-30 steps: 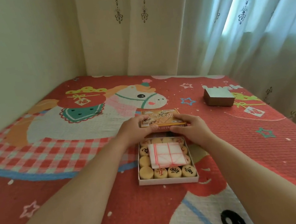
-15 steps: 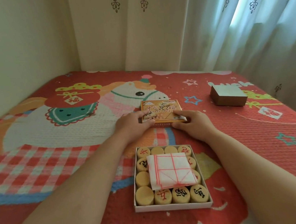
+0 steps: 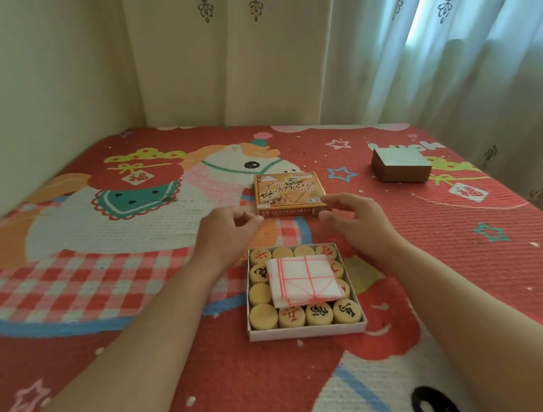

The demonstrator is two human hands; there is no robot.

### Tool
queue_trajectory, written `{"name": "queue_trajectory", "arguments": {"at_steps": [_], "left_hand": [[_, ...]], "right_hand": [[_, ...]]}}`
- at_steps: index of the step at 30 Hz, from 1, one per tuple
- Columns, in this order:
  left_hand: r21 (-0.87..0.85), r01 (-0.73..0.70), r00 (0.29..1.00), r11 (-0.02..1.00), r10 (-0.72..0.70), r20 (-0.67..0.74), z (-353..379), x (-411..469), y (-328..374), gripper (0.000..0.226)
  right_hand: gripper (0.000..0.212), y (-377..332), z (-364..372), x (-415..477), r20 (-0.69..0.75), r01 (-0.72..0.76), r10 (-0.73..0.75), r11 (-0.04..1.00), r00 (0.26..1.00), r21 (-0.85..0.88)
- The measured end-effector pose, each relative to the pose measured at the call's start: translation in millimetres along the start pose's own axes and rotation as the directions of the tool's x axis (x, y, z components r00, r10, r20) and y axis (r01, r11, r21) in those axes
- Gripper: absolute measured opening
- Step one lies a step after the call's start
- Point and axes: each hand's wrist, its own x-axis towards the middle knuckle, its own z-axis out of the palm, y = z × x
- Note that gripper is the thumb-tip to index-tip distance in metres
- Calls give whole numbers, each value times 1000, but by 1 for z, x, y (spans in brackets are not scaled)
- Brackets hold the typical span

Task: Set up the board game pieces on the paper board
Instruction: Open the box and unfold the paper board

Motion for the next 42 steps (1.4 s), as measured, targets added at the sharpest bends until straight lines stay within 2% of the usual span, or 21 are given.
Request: {"name": "queue_trajectory", "arguments": {"at_steps": [2, 4, 6, 10, 12, 19, 24, 27, 29, 33, 36, 42], "left_hand": [[7, 9, 1000, 1000, -9, 16, -7, -19, 2, 18], [10, 35, 999, 999, -34, -25, -11, -33, 3, 16], [-18, 112, 992, 994, -113, -60, -15, -44, 4, 15], [20, 234, 972, 972, -235, 16, -18, -62, 2, 17], [51, 237, 971, 970, -238, 21, -20, -69, 4, 22], [-62, 320, 946, 946, -315, 80, -20, -73, 6, 26], [13, 295, 955, 955, -296, 36, -17, -67, 6, 27], [73, 272, 961, 960, -275, 35, -16, -66, 7, 32], [88, 257, 964, 963, -262, 54, -16, -64, 7, 27], [115, 228, 970, 967, -236, 55, -19, -61, 6, 22], [117, 224, 974, 967, -225, -7, -29, -57, -4, 31], [56, 296, 944, 954, -283, -168, -57, -44, -35, 30]], "right_hand": [[29, -10, -2, -20, 50, 19, -23, 998, 999, 67], [30, -15, -3, -34, 108, 47, -51, 998, 993, 38], [35, -22, -5, -51, 175, 59, -50, 997, 983, -44], [42, -27, -2, -68, 251, 118, -43, 949, 967, -293], [39, -30, 1, -74, 256, 98, -21, 952, 966, -291], [13, -33, 6, -75, 172, -22, 49, 988, 984, -150], [9, -36, 5, -76, 76, -173, 164, 976, 984, 133], [16, -39, 2, -76, 53, -172, 163, 948, 985, 267], [19, -41, 1, -77, 55, -141, 130, 929, 990, 342], [23, -41, 1, -77, 52, -125, 114, 907, 992, 401], [31, -39, -3, -76, 33, -164, 171, 847, 985, 506], [32, -29, -8, -76, 41, -214, 245, 740, 969, 637]]}}
